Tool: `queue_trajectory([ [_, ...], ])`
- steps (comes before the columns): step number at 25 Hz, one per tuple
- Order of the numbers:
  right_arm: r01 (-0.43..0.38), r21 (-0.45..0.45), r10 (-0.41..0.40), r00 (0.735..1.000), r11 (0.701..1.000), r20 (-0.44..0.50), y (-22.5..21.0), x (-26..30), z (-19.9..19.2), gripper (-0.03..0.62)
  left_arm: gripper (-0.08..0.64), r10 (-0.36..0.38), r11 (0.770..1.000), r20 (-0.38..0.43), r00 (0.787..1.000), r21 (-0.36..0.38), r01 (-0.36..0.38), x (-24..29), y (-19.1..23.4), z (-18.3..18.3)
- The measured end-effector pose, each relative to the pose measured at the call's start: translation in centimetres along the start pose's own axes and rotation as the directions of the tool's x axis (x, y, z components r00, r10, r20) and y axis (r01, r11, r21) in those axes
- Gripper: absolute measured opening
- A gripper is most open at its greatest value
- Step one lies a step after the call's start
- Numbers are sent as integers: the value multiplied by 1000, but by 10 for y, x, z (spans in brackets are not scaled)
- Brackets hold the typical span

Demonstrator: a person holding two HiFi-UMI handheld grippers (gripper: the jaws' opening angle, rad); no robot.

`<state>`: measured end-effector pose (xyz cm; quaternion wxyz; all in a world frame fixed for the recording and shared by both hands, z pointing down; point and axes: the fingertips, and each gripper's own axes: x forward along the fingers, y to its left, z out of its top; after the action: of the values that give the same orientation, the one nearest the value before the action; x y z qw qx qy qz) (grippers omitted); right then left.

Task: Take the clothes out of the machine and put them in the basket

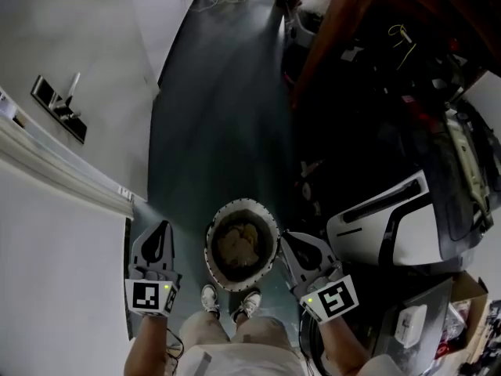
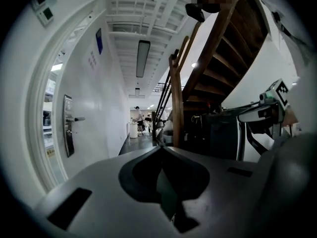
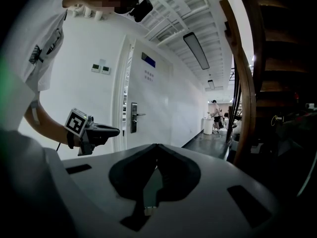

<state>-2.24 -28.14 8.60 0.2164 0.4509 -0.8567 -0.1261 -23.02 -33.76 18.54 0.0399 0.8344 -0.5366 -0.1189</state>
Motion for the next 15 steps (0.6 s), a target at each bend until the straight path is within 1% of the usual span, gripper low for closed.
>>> queue_trajectory([
  [2,16,-4,-16,1000,1000,24,2,-4,15,14,14,29,999,12,1000,-15,-29,-14,10,14],
  [4,33,-6,-32,999,999,42,3,-12,29,14,14,44,999,27,999,-10,-44,-27,15,30],
  [10,93,-3,-92,993,996,76,-5,-40,59,14,14,63,998,110,992,7,-64,-51,22,85],
  [12,115,-3,-114,990,993,85,-7,-50,66,14,14,67,998,130,989,7,-68,-58,24,97],
  [15,147,-2,-147,985,989,90,-11,-64,73,14,14,75,997,145,987,-12,-74,-66,26,106],
])
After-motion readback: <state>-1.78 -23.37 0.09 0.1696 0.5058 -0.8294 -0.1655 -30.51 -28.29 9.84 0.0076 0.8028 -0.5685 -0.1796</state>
